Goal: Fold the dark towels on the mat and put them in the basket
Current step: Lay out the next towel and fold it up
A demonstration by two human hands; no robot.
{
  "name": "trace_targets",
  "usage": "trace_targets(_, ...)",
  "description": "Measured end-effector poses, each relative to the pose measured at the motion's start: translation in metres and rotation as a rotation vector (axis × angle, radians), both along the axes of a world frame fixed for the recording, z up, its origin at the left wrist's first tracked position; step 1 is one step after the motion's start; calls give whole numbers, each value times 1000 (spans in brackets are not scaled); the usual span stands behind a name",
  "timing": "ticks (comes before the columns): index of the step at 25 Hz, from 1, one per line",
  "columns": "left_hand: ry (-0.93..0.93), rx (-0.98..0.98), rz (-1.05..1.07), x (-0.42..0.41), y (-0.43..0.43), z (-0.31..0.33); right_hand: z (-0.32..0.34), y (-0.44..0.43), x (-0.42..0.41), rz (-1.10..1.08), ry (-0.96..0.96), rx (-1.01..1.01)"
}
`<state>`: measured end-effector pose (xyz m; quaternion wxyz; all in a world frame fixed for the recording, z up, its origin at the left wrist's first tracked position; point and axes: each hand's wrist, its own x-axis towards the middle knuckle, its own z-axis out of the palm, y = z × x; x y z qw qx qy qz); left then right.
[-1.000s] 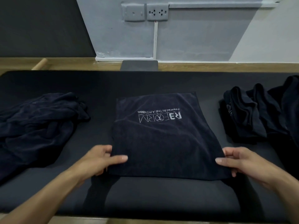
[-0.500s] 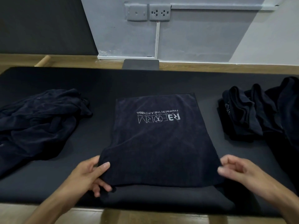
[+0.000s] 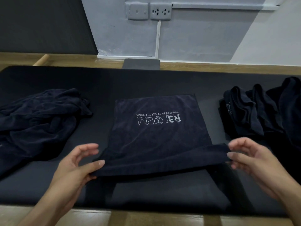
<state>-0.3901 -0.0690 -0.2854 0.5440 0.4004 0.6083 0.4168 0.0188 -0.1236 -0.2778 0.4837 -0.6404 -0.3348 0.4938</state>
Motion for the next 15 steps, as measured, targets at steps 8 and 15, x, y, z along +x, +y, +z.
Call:
trace_targets(8, 364, 419, -273, 5, 52, 42, 49, 58, 4, -3, -58, 215)
trace_targets(15, 1022, 755, -420, 35, 198, 60, 65, 188, -7, 23, -1176, 339)
